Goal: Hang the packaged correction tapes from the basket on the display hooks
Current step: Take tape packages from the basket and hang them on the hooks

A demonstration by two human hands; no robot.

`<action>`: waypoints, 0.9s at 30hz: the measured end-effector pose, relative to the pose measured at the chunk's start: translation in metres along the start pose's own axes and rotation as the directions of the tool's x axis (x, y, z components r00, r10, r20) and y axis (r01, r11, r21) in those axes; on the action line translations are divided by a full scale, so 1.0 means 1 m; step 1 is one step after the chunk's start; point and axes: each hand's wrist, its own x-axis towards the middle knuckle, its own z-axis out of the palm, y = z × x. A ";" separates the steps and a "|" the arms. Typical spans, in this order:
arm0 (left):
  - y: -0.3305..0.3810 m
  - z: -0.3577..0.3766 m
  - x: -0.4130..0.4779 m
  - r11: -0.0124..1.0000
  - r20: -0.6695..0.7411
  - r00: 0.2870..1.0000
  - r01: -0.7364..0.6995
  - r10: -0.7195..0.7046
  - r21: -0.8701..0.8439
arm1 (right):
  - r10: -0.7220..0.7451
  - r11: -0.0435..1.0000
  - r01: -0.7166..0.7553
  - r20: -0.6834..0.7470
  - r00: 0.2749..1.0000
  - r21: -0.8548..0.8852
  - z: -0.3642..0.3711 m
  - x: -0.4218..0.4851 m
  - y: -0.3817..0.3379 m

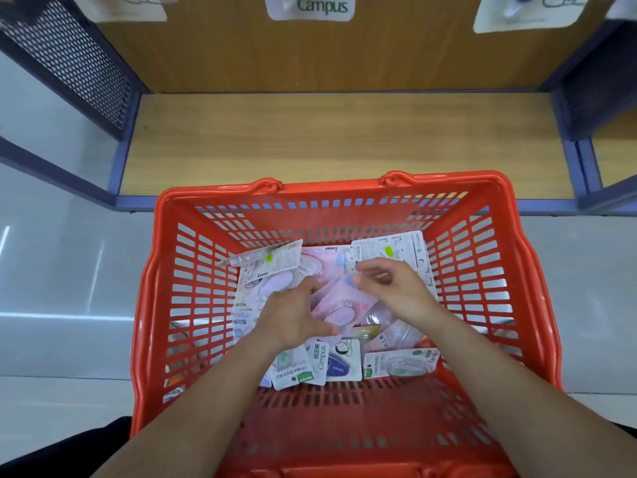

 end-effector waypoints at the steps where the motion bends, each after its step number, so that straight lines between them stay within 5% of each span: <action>1: -0.004 -0.003 -0.002 0.994 -0.005 1.000 0.007 -0.008 -0.109 | 0.017 1.000 -0.016 -0.072 0.997 0.027 0.000 0.007 -0.002; 4: -0.021 -0.020 -0.011 0.906 -0.111 0.989 0.040 -0.095 -0.422 | 0.102 0.993 -0.107 -0.103 0.989 -0.041 0.004 0.031 0.001; 9: -0.046 -0.039 -0.030 0.777 -0.217 0.946 0.054 -0.242 -0.628 | 0.174 0.958 -0.198 -0.132 0.976 -0.205 0.031 0.051 0.003; 22: -0.044 -0.030 -0.044 0.751 -0.185 0.954 0.060 -0.238 -0.658 | 0.258 0.964 -0.247 -0.144 0.955 0.095 0.055 0.044 -0.010; 27: -0.031 -0.051 -0.054 0.693 -0.208 0.951 0.010 -0.230 -0.721 | 0.002 1.000 0.001 -0.275 0.962 0.013 0.024 0.010 -0.030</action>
